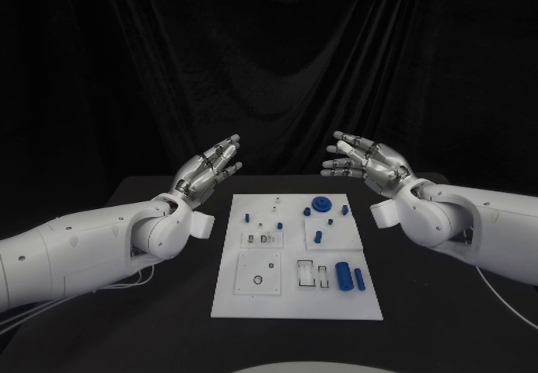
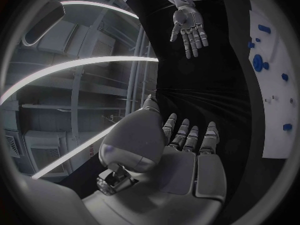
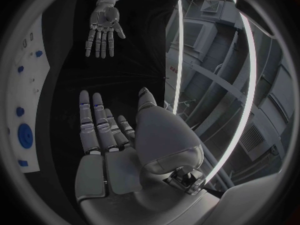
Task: Assemble the parts on the task board
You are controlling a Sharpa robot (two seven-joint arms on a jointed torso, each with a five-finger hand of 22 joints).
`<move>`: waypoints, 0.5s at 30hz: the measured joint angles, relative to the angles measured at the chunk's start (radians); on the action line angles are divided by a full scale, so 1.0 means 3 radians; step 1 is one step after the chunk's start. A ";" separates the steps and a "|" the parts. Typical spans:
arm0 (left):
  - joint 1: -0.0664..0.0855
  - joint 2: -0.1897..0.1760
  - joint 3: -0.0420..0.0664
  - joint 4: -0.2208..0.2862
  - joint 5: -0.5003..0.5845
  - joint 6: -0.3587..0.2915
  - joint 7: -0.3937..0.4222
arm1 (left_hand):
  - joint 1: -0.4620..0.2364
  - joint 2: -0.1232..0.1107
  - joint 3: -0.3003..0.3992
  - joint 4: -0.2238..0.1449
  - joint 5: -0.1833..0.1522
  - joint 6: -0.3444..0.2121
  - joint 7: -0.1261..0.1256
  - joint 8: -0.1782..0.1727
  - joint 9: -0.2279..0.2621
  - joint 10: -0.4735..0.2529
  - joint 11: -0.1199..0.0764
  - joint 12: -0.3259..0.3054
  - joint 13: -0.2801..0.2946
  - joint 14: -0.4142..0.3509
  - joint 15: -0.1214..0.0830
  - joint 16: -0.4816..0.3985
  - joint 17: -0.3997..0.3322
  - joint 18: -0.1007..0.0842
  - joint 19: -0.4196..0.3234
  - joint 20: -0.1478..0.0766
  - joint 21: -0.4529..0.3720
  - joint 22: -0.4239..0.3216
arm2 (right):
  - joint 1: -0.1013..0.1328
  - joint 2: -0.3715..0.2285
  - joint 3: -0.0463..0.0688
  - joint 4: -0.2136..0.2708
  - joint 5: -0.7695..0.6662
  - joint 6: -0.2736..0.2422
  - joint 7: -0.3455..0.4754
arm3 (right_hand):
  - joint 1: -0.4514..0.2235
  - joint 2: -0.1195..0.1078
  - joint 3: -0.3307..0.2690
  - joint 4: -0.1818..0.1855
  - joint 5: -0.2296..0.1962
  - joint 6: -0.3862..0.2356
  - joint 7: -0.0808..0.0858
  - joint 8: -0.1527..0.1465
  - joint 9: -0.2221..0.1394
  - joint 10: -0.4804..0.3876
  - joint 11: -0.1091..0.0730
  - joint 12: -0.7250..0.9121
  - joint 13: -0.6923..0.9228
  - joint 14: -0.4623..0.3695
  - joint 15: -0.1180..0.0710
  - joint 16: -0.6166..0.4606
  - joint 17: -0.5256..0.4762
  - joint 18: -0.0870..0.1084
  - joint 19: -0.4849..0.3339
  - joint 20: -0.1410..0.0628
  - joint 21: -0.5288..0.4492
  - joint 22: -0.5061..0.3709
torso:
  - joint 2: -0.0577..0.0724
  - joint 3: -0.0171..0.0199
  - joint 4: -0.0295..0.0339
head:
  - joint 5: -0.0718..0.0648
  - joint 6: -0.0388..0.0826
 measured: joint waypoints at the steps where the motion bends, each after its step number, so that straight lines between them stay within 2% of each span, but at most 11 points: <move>1: 0.0000 -0.0020 0.0000 0.0001 -0.0028 0.0000 0.0000 | 0.0055 0.0008 0.0000 0.0000 0.0080 0.0139 -0.0030 0.0033 0.0012 0.0051 0.0018 0.0116 0.0009 0.0090 0.0030 0.0064 0.0018 0.0000 0.0126 0.0070 0.0081 0.0038 | 0.0021 -0.0008 0.0000 0.0000 -0.0070 -0.0001 -0.0007 | 0.0051 -0.0005 0.0003 -0.0030 -0.0015 0.0129 0.0023 0.0061 0.0011 0.0160 -0.0009 0.0123 0.0000 0.0194 -0.0062 0.0034 0.0001 0.0079 0.0178 0.0000 0.0064 0.0015 | 0.0005 0.0001 0.0000 | 0.0004 -0.0044; 3: 0.0000 -0.0072 0.0000 0.0016 -0.0094 -0.0004 0.0001 | 0.0147 0.0008 0.0000 0.0000 0.0212 0.0319 -0.0059 0.0054 0.0022 0.0135 0.0028 0.0268 0.0018 0.0228 0.0068 0.0168 0.0043 -0.0001 0.0325 0.0125 0.0211 0.0096 | 0.0084 -0.0028 0.0000 0.0000 -0.0254 -0.0011 -0.0031 | 0.0197 -0.0017 0.0036 -0.0140 0.0038 0.0521 0.0078 0.0238 0.0053 0.0466 -0.0048 0.0268 -0.0019 0.0575 -0.0169 0.0090 0.0008 0.0100 0.0539 -0.0069 0.0187 0.0040 | 0.0014 0.0003 -0.0002 | 0.0005 -0.0112; 4: 0.0000 -0.0093 0.0000 0.0025 -0.0121 -0.0008 0.0001 | 0.0180 0.0007 0.0000 0.0000 0.0256 0.0362 -0.0060 0.0054 0.0023 0.0165 0.0032 0.0318 0.0021 0.0275 0.0075 0.0200 0.0049 0.0000 0.0375 0.0132 0.0243 0.0107 | 0.0115 -0.0039 0.0001 0.0001 -0.0339 -0.0016 -0.0043 | 0.0277 -0.0020 0.0056 -0.0197 0.0094 0.0744 0.0097 0.0329 0.0074 0.0616 -0.0074 0.0306 -0.0034 0.0734 -0.0213 0.0103 0.0010 0.0100 0.0683 -0.0110 0.0231 0.0050 | 0.0019 0.0003 -0.0002 | 0.0005 -0.0163; 6: 0.0000 -0.0131 0.0000 0.0044 -0.0178 -0.0019 0.0002 | 0.0258 -0.0005 0.0000 0.0000 0.0356 0.0419 -0.0047 0.0055 0.0023 0.0237 0.0058 0.0422 0.0030 0.0367 0.0094 0.0272 0.0060 -0.0001 0.0459 0.0134 0.0299 0.0125 | 0.0190 -0.0066 0.0001 0.0015 -0.0550 -0.0033 -0.0085 | 0.0389 -0.0025 0.0082 -0.0285 0.0152 0.1080 0.0131 0.0410 0.0084 0.0847 -0.0124 0.0314 -0.0061 0.1018 -0.0289 0.0108 0.0017 0.0100 0.0922 -0.0194 0.0302 0.0064 | 0.0027 0.0004 -0.0002 | 0.0006 -0.0227; 8: 0.0000 -0.0160 0.0000 0.0076 -0.0223 -0.0038 0.0002 | 0.0284 0.0001 0.0005 0.0005 0.0426 0.0430 -0.0036 0.0055 0.0023 0.0251 0.0072 0.0464 0.0030 0.0403 0.0108 0.0294 0.0062 -0.0001 0.0480 0.0134 0.0305 0.0128 | 0.0268 -0.0097 0.0002 0.0044 -0.0776 -0.0057 -0.0147 | 0.0450 -0.0029 0.0084 -0.0330 0.0147 0.1325 0.0164 0.0417 0.0082 0.1061 -0.0180 0.0280 -0.0068 0.1317 -0.0363 0.0135 0.0054 0.0100 0.1161 -0.0269 0.0402 0.0101 | 0.0039 0.0005 -0.0003 | 0.0009 -0.0296; 10: 0.0000 -0.0193 0.0000 0.0126 -0.0261 -0.0054 0.0003 | 0.0358 -0.0013 0.0022 0.0005 0.0511 0.0496 -0.0017 0.0055 0.0028 0.0287 0.0096 0.0494 0.0031 0.0418 0.0123 0.0321 0.0062 0.0000 0.0480 0.0135 0.0305 0.0127 | 0.0350 -0.0131 0.0002 0.0082 -0.0993 -0.0083 -0.0223 | 0.0480 -0.0057 0.0075 -0.0321 0.0065 0.1510 0.0193 0.0365 0.0074 0.1347 -0.0268 0.0213 -0.0072 0.1747 -0.0475 0.0273 0.0155 0.0100 0.1499 -0.0384 0.0606 0.0200 | 0.0057 0.0008 -0.0004 | 0.0010 -0.0333; 11: 0.0000 -0.0216 0.0001 0.0160 -0.0282 -0.0065 0.0003 | 0.0366 -0.0020 0.0023 0.0005 0.0536 0.0499 -0.0013 0.0048 0.0028 0.0295 0.0092 0.0492 0.0031 0.0417 0.0124 0.0323 0.0062 0.0000 0.0480 0.0135 0.0305 0.0123 | 0.0389 -0.0150 0.0004 0.0103 -0.1109 -0.0099 -0.0266 | 0.0490 -0.0050 0.0070 -0.0316 0.0047 0.1546 0.0201 0.0344 0.0070 0.1405 -0.0285 0.0187 -0.0072 0.1837 -0.0497 0.0304 0.0181 0.0100 0.1563 -0.0408 0.0651 0.0224 | 0.0070 0.0010 -0.0004 | 0.0003 -0.0353; 12: 0.0000 -0.0253 0.0003 0.0210 -0.0309 -0.0079 0.0003 | 0.0366 -0.0021 0.0023 0.0005 0.0546 0.0488 -0.0025 0.0034 0.0028 0.0295 0.0092 0.0478 0.0031 0.0406 0.0134 0.0323 0.0062 0.0000 0.0480 0.0135 0.0305 0.0116 | 0.0439 -0.0174 0.0005 0.0132 -0.1274 -0.0124 -0.0327 | 0.0494 -0.0045 0.0055 -0.0301 0.0030 0.1596 0.0213 0.0301 0.0065 0.1495 -0.0312 0.0123 -0.0072 0.1969 -0.0531 0.0344 0.0231 0.0100 0.1659 -0.0441 0.0726 0.0268 | 0.0083 0.0011 -0.0003 | -0.0004 -0.0364; 13: 0.0001 -0.0281 0.0003 0.0247 -0.0328 -0.0093 0.0004 | 0.0377 -0.0032 0.0023 0.0005 0.0546 0.0481 -0.0031 0.0019 0.0028 0.0304 0.0083 0.0458 0.0031 0.0387 0.0138 0.0305 0.0060 -0.0001 0.0451 0.0133 0.0291 0.0106 | 0.0472 -0.0188 0.0006 0.0149 -0.1399 -0.0145 -0.0373 | 0.0495 -0.0048 0.0051 -0.0297 0.0030 0.1610 0.0217 0.0286 0.0065 0.1517 -0.0318 0.0098 -0.0072 0.2002 -0.0540 0.0348 0.0248 0.0100 0.1680 -0.0448 0.0746 0.0280 | 0.0097 0.0011 -0.0001 | -0.0013 -0.0371; 15: 0.0003 -0.0353 0.0003 0.0340 -0.0365 -0.0122 0.0004 | 0.0384 -0.0038 0.0022 0.0005 0.0566 0.0454 -0.0018 -0.0016 0.0022 0.0319 0.0067 0.0406 0.0027 0.0293 0.0102 0.0237 0.0047 -0.0001 0.0347 0.0112 0.0231 0.0072 | 0.0535 -0.0204 0.0006 0.0184 -0.1692 -0.0194 -0.0482 | 0.0521 -0.0064 0.0037 -0.0283 0.0001 0.1653 0.0207 0.0233 0.0065 0.1595 -0.0346 0.0012 -0.0072 0.2140 -0.0570 0.0426 0.0325 0.0100 0.1769 -0.0482 0.0840 0.0343 | 0.0137 0.0013 0.0005 | -0.0027 -0.0380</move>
